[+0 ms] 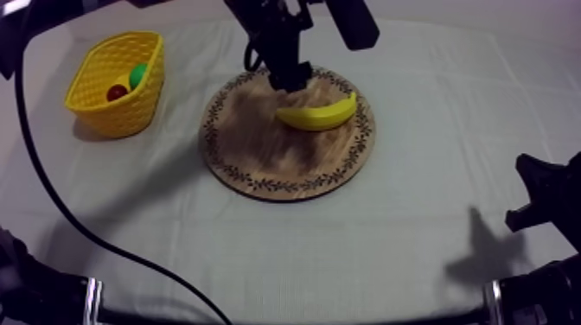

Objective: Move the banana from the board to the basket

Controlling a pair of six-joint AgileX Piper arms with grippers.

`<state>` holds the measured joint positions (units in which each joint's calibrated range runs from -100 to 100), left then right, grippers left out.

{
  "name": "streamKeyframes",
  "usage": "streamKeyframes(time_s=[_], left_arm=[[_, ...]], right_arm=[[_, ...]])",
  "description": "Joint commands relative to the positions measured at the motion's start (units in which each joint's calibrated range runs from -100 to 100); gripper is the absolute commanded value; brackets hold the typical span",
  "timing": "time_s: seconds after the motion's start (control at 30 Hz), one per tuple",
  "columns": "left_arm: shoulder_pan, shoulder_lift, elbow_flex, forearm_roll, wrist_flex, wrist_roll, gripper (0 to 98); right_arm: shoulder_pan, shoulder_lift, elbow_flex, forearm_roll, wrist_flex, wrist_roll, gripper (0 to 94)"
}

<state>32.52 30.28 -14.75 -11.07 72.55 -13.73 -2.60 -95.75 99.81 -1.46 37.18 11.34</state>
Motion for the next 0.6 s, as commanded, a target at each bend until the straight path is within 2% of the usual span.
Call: streamKeyframes(time_s=[0.0,0.57], left_arm=[[0.11,1.09,0.19,0.07,-0.22,0.05,82.4],[0.91,14.76,-6.34,1.7,-2.86,0.82,76.4]], right_arm=[[0.0,0.0,-0.03,0.02,0.0,0.01,0.3],[0.0,0.0,-0.03,0.02,0.0,0.01,0.3]])
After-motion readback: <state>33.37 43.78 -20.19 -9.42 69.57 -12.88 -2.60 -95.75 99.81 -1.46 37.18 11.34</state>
